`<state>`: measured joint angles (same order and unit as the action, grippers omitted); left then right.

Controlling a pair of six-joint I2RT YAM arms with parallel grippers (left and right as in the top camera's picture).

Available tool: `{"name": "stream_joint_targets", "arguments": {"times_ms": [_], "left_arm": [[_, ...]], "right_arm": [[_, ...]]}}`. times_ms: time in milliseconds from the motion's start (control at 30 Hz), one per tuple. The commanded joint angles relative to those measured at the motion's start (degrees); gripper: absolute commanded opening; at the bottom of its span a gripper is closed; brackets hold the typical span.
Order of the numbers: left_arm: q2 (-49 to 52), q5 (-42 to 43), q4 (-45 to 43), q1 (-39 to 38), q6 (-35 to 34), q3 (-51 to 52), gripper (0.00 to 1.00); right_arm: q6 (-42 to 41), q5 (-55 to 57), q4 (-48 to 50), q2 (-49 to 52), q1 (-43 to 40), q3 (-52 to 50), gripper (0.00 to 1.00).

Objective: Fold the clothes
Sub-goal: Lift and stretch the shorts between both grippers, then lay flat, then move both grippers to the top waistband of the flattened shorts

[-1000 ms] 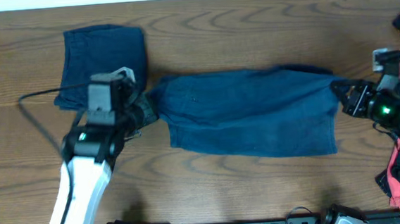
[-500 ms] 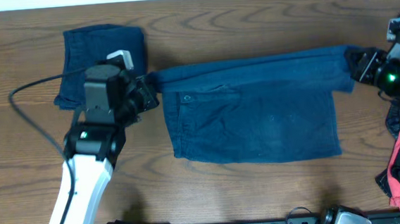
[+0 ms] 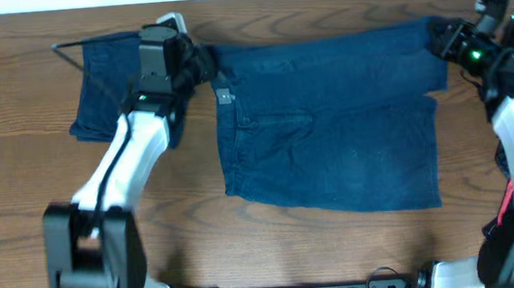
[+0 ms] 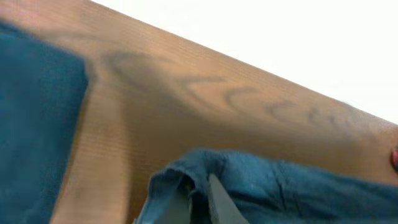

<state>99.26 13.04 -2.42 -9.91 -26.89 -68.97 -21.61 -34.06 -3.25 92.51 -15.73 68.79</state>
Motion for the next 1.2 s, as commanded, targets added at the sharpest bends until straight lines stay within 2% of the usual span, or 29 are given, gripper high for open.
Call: {"name": "stream_joint_targets", "arguments": {"times_ms": [0,33,67,100,133,167,233,267,367,467,633,733,833,933,1033,1133,1167], "left_arm": [[5.8,-2.2,-5.2,1.0,-3.5,-3.4,0.24],[7.2,-2.2,-6.3,1.4,-4.3,-4.3,0.35],[8.3,-2.2,-6.7,1.8,-5.3,-5.3,0.65],[9.1,-2.1,-6.6,2.4,-5.6,-6.6,0.95],[9.2,-2.0,-5.4,3.1,-5.5,-7.5,0.98],[9.2,-1.9,-2.8,4.2,-4.2,-8.8,0.98],[8.2,-1.6,4.4,6.2,-1.4,-11.4,0.98],[7.3,-1.6,8.6,7.2,0.0,-12.5,0.98],[4.6,0.2,17.0,8.9,5.4,-13.5,0.98],[1.7,0.6,25.9,8.8,9.2,-13.5,0.98],[0.0,1.6,38.5,7.7,10.0,-13.4,0.98],[0.0,2.0,44.7,6.9,11.8,-12.5,0.98],[0.1,2.3,49.8,5.9,12.8,-9.9,0.98],[0.2,5.0,49.5,4.7,14.8,-6.6,1.0],[0.6,6.1,47.4,2.7,17.0,-3.5,0.93],[1.1,6.1,43.5,-0.5,21.9,-1.3,0.8],[1.4,6.0,41.2,-1.9,23.7,-0.7,0.79]], "right_arm": [[-4.6,5.9,9.0,6.2,1.6,1.0,0.01],[-4.5,6.5,12.0,7.8,1.8,1.0,0.02],[-4.7,6.6,13.9,8.9,1.8,1.0,0.04],[-5.3,6.7,14.8,9.7,1.7,1.0,0.11],[-5.6,6.7,15.3,10.2,1.4,1.0,0.37],[-5.6,6.6,15.3,10.4,0.9,1.0,0.76],[-5.6,5.6,14.3,10.3,-0.6,1.0,0.95],[-5.6,3.7,13.6,10.0,-1.8,1.0,0.99],[-5.6,-4.4,10.6,9.7,-5.2,1.0,0.99],[-5.6,-9.8,3.4,9.6,-8.1,1.0,0.99],[-0.3,-11.4,-12.9,9.6,-9.6,1.0,0.99],[5.2,-6.6,-24.7,9.6,-9.3,1.0,0.99],[6.0,6.9,-37.1,9.6,-8.9,0.8,0.99],[6.1,15.1,-42.7,9.6,-9.0,0.5,0.99],[8.2,16.0,-45.6,9.6,-9.0,0.5,0.98],[8.3,14.4,-47.6,9.6,-8.9,0.5,0.9],[8.5,14.1,-48.1,9.6,-9.0,0.5,0.87]]}}
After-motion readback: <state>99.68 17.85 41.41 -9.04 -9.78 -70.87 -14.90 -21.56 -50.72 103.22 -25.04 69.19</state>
